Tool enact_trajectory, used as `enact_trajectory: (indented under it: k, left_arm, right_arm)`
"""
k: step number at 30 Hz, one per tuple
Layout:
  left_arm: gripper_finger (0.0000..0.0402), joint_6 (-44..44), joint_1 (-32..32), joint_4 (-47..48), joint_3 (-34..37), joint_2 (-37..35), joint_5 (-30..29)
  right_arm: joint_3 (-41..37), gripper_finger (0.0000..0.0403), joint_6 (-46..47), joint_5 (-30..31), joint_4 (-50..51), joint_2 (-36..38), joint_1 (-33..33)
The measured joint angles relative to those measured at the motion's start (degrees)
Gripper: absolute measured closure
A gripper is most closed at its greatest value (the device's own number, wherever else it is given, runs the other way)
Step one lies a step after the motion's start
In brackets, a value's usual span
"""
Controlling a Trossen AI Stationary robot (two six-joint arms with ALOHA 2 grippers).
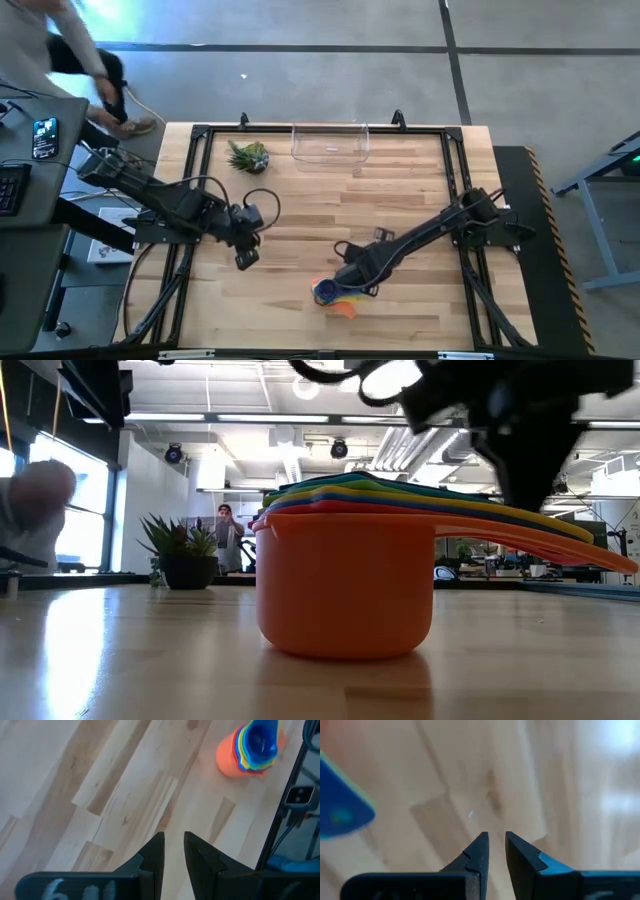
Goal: Nest measuring cups in basket
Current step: Move the stacked measuring cups to the center of the table
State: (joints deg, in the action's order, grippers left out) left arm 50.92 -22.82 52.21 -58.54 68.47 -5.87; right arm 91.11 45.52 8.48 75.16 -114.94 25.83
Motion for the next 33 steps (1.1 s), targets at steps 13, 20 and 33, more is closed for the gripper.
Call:
enact_trajectory:
  k: [13, 20, 33]
  left_arm:
    - [0.0339, -0.04, -1.73, -0.2, 0.0, 1.15, -3.69]
    - [0.0339, -0.09, -1.6, -0.2, 0.0, 1.13, -5.44]
    - [0.0339, -1.07, -1.58, -0.23, 0.0, 1.13, -5.44]
  right_arm:
    - [-3.04, 0.0347, 25.25, -11.9, -19.03, 3.94, 11.11]
    - [-3.02, 0.0354, 30.98, -7.94, -36.85, 3.7, 13.62]
    - [-3.02, 0.0389, 22.05, -7.55, -48.34, -1.06, 8.18]
